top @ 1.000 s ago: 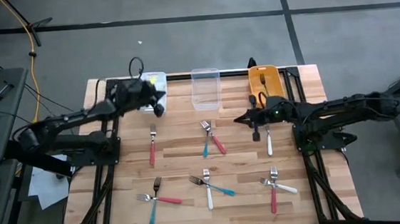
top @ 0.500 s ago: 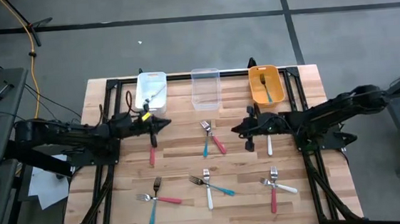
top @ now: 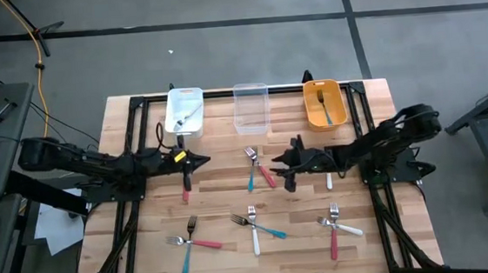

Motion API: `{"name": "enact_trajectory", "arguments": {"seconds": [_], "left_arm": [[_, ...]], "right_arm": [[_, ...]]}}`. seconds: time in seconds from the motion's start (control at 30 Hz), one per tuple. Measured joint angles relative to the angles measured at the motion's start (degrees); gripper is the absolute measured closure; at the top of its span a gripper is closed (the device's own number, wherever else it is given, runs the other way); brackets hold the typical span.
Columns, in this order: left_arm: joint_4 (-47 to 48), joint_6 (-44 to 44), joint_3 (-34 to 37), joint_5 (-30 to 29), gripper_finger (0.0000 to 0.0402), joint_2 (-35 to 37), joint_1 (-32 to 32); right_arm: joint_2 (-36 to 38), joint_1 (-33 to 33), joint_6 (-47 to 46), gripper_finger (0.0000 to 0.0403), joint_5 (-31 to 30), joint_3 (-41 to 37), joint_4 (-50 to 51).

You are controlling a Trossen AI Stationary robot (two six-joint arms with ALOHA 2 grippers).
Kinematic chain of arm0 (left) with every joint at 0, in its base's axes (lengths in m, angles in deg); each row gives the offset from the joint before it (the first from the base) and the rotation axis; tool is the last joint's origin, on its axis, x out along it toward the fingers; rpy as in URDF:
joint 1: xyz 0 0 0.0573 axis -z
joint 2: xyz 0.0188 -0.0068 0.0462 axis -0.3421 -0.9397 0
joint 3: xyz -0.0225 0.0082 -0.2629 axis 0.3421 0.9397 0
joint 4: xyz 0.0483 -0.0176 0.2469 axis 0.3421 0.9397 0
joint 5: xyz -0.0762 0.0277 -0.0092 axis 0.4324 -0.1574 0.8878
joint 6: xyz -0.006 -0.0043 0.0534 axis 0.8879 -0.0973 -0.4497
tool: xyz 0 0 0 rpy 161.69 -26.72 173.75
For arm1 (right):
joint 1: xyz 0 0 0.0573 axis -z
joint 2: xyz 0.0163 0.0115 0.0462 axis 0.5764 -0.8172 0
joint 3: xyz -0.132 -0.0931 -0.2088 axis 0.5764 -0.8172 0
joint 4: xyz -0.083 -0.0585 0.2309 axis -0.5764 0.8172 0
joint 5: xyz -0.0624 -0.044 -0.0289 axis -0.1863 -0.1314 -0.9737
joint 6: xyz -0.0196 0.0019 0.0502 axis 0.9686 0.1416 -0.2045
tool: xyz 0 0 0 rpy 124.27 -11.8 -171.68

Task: Sort silverware by color (type)
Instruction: Put the bottom left pink fork into the transparent bin

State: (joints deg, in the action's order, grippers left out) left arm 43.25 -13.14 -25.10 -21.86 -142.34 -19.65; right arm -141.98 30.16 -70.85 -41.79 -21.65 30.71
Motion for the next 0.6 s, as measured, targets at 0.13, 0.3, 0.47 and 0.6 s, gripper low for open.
{"name": "enact_trajectory", "arguments": {"seconds": [0.13,0.3,0.47,0.6], "left_arm": [[0.05,-0.02,0.0,-0.01,0.0398,-1.28,1.39],[0.26,-0.14,0.0,1.06,0.0398,-3.59,3.15],[2.87,-2.16,0.0,8.82,0.0398,-4.23,8.44],[8.21,1.06,-3.4,5.44,0.0398,-4.19,14.81]], "right_arm": [[-3.39,-0.28,0.22,0.0209,0.03,5.51,3.58],[-6.92,-1.17,2.06,0.0191,1.07,12.81,8.33],[-8.16,-2.16,5.9,0.0191,1.13,19.16,16.08],[-8.16,-2.79,8.46,0.0205,1.13,22.1,19.04]]}}
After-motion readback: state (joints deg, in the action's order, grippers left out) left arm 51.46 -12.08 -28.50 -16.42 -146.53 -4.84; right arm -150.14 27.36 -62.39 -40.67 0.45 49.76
